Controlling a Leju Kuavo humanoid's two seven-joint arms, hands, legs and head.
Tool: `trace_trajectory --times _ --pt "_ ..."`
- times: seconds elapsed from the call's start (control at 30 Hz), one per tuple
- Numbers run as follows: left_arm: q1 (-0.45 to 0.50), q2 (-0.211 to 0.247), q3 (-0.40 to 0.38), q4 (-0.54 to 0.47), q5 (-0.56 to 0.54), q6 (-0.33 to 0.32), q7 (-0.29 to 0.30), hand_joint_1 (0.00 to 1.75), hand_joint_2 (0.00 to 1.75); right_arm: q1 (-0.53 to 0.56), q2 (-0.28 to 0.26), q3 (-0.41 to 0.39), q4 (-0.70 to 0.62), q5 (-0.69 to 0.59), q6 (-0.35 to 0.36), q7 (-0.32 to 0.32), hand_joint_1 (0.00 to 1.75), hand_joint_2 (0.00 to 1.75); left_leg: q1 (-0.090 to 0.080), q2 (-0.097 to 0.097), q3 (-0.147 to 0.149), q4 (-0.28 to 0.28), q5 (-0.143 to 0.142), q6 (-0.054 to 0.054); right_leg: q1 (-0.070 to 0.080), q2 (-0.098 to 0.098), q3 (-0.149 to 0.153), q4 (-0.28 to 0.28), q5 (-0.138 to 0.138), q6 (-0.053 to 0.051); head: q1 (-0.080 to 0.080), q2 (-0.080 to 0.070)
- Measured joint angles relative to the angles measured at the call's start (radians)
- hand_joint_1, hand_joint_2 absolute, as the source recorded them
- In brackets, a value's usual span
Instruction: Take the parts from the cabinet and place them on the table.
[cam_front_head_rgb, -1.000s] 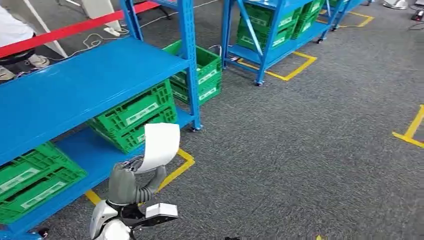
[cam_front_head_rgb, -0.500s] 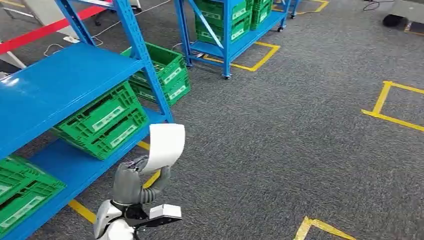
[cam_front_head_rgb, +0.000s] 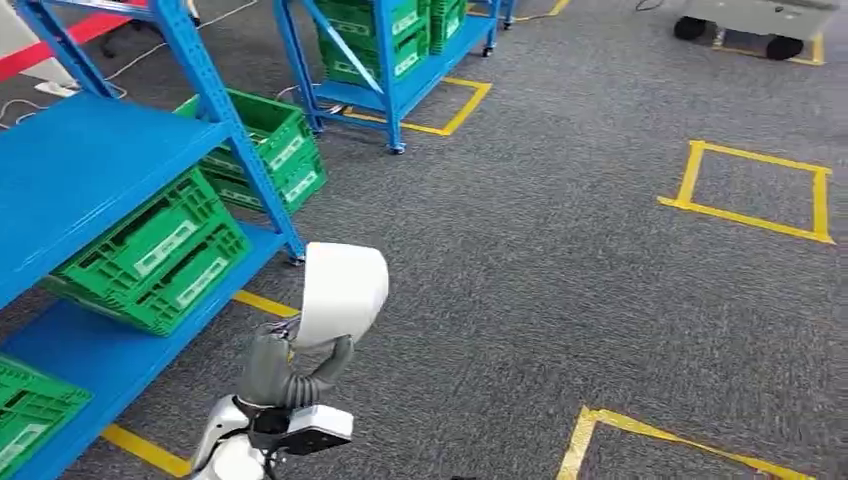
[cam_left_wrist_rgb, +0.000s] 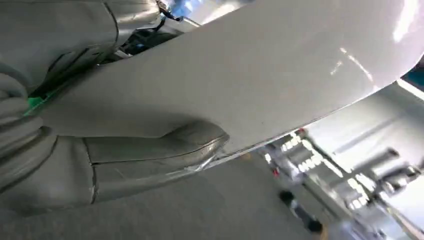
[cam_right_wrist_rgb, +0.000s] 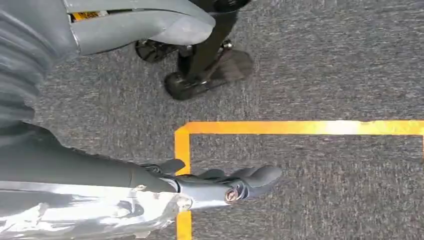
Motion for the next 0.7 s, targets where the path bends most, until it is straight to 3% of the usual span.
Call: trace_trajectory --times 0.03,0.07,0.1,0.13,0.17,0.2,0.23,0.27,0.3,0.33,0.37,0.43,0.47,0.5,0.7 --pt "0.000 0.002 0.000 0.000 0.021 -0.030 -0.001 1.75 1.75 0.003 0.000 0.000 -0.003 0.015 0.011 -0.003 0.00 1.75 0.006 0.010 0.007 0.003 -0.008 -0.011 -0.007 -0.005 0.027 -0.052 0.037 0.008 -0.001 0.000" --pt "0.000 0.004 0.000 -0.001 0.041 -0.060 -0.005 1.75 1.75 0.005 0.000 -0.001 -0.008 0.030 0.023 -0.007 0.00 1.75 0.015 0.020 0.017 0.011 -0.021 -0.022 -0.016 -0.016 0.073 -0.137 0.086 0.020 -0.001 0.000" --pt "0.000 0.007 0.001 -0.006 0.056 -0.088 -0.007 1.75 1.75 0.005 0.000 -0.001 -0.012 0.043 0.032 -0.013 0.00 1.75 0.022 0.030 0.028 0.022 -0.038 -0.036 -0.028 -0.045 0.119 -0.227 0.130 0.038 0.001 0.000" --pt "0.000 0.011 0.003 -0.009 0.064 -0.104 -0.007 1.75 1.75 0.002 0.005 -0.001 -0.010 0.053 0.040 -0.014 0.00 1.75 0.013 0.034 0.025 0.028 -0.049 -0.049 -0.016 -0.082 0.125 -0.231 0.100 0.067 0.011 0.000" --pt "0.000 0.013 0.003 -0.014 0.069 -0.111 -0.007 1.75 1.75 -0.004 0.009 -0.002 -0.010 0.058 0.046 -0.016 0.00 1.75 0.007 0.037 0.013 0.057 -0.067 -0.059 -0.026 -0.081 0.131 -0.247 0.093 0.039 0.032 0.000" --pt "0.002 0.014 0.004 -0.020 0.072 -0.117 -0.008 1.75 1.75 -0.007 0.008 -0.002 -0.011 0.065 0.046 -0.018 0.00 1.75 0.007 0.039 0.009 0.057 -0.069 -0.069 -0.031 -0.066 0.116 -0.230 0.090 0.021 0.014 0.000" --pt "0.003 0.016 0.004 -0.021 0.075 -0.120 -0.009 1.75 1.75 -0.006 0.008 -0.002 -0.012 0.067 0.047 -0.019 0.00 1.75 0.011 0.042 0.012 0.057 -0.075 -0.079 -0.034 -0.057 0.108 -0.224 0.087 0.015 -0.007 0.000" --pt "0.002 0.017 0.004 -0.022 0.076 -0.123 -0.009 1.75 1.75 -0.005 0.008 -0.002 -0.011 0.070 0.047 -0.020 0.00 1.75 0.012 0.044 0.013 0.057 -0.081 -0.086 -0.039 -0.045 0.099 -0.215 0.086 0.014 -0.003 0.000" --pt "0.001 0.018 0.004 -0.023 0.078 -0.129 -0.009 1.75 1.75 -0.004 0.006 -0.004 -0.013 0.074 0.047 -0.021 0.00 1.75 0.017 0.038 0.015 0.063 -0.094 -0.093 -0.039 -0.029 0.091 -0.210 0.082 0.009 -0.010 0.000" --pt "0.001 0.018 0.004 -0.026 0.079 -0.136 -0.009 1.75 1.75 0.000 0.006 -0.005 -0.013 0.079 0.047 -0.022 0.00 1.75 0.021 0.006 -0.002 0.106 -0.126 -0.081 -0.035 -0.016 0.086 -0.207 0.080 -0.008 -0.025 0.000" --pt "0.004 0.018 0.004 -0.028 0.079 -0.141 -0.011 1.75 1.75 0.001 0.006 -0.006 -0.014 0.087 0.047 -0.026 0.00 1.75 0.019 -0.009 -0.043 0.188 -0.167 -0.068 -0.028 -0.006 0.087 -0.215 0.083 -0.013 -0.034 0.000" --pt "0.006 0.021 0.005 -0.029 0.079 -0.152 -0.013 1.75 1.75 0.001 0.006 -0.009 -0.015 0.107 0.052 -0.029 0.00 1.75 0.001 -0.021 -0.156 0.377 -0.235 -0.039 -0.011 0.020 0.094 -0.239 0.098 -0.032 -0.039 0.000" --pt "0.008 0.022 0.006 -0.029 0.079 -0.158 -0.013 1.75 1.75 0.002 0.006 -0.011 -0.015 0.115 0.056 -0.030 0.00 1.75 -0.012 -0.025 -0.198 0.432 -0.239 -0.027 -0.003 0.032 0.096 -0.245 0.101 -0.038 -0.038 0.000" --pt "0.009 0.022 0.008 -0.029 0.080 -0.161 -0.013 1.75 1.75 0.002 0.006 -0.015 -0.015 0.122 0.061 -0.031 0.00 1.75 -0.022 -0.030 -0.215 0.440 -0.225 -0.017 0.002 0.041 0.098 -0.247 0.103 -0.040 -0.038 0.000" --pt "0.009 0.022 0.008 -0.029 0.081 -0.162 -0.013 1.75 1.75 0.002 0.006 -0.015 -0.015 0.123 0.061 -0.031 0.00 1.75 -0.024 -0.031 -0.216 0.439 -0.221 -0.015 0.003 0.043 0.098 -0.247 0.103 -0.041 -0.038 0.000"
